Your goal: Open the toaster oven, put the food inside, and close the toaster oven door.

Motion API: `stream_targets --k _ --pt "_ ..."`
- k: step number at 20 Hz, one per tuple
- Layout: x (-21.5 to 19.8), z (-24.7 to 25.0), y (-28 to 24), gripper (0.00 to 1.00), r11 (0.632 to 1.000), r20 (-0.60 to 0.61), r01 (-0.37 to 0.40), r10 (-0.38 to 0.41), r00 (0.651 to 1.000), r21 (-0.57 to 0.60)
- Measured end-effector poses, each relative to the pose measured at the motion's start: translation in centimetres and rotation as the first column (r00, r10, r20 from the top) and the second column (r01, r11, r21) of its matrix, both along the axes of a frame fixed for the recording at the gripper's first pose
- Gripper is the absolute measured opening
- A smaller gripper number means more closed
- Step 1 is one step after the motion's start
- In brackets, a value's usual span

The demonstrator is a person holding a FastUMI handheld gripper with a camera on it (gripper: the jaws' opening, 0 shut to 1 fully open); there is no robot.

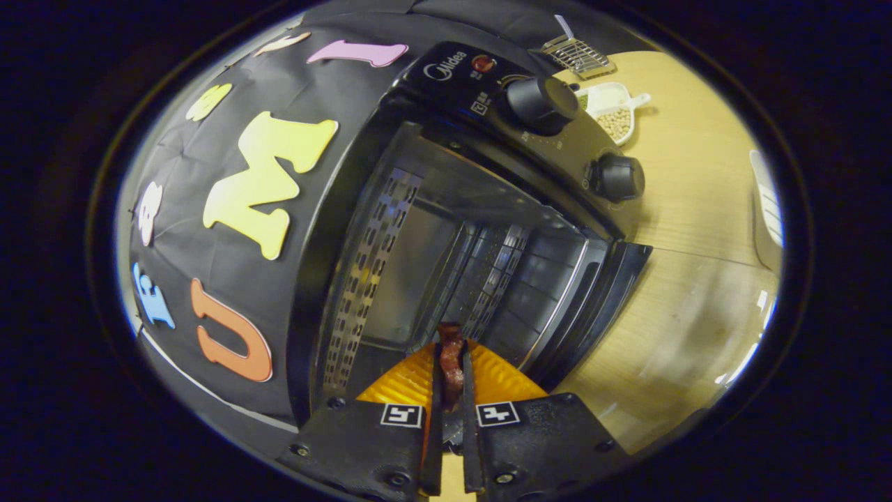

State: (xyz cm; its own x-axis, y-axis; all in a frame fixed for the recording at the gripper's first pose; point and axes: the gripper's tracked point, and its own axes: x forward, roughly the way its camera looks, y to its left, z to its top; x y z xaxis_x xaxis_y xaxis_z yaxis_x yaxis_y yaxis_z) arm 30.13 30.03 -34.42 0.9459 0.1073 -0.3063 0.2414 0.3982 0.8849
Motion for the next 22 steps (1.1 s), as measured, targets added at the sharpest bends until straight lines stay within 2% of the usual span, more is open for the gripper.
stream_targets --k 2,5,9,10,12,13,15,16,19,22 --pt "0.0 -0.3 -0.3 0.17 0.996 -0.01 -0.012 0.011 1.0 -0.083" --pt "0.1 -0.7 -0.6 0.26 0.974 -0.04 -0.05 0.042 0.998 -0.221" --pt "-0.3 -1.1 -1.6 0.39 0.885 -0.089 -0.114 0.083 0.993 -0.451" --pt "-0.3 -0.9 -1.9 0.42 0.853 -0.094 -0.123 0.086 0.992 -0.508" --pt "-0.9 -0.1 -2.7 0.54 0.783 -0.095 -0.13 0.091 0.991 -0.608" --pt "-0.9 0.4 -2.6 0.67 0.758 -0.089 -0.138 0.105 0.99 -0.638" --pt "-1.4 0.8 -2.8 0.82 0.717 -0.106 -0.17 0.133 0.985 -0.676" --pt "-1.9 1.1 -2.8 0.86 0.704 -0.114 -0.187 0.149 0.982 -0.685" --pt "-3.5 2.2 -2.8 0.89 0.687 -0.118 -0.212 0.182 0.976 -0.695" --pt "-5.5 2.7 -2.7 0.93 0.634 -0.15 -0.262 0.226 0.963 -0.728"
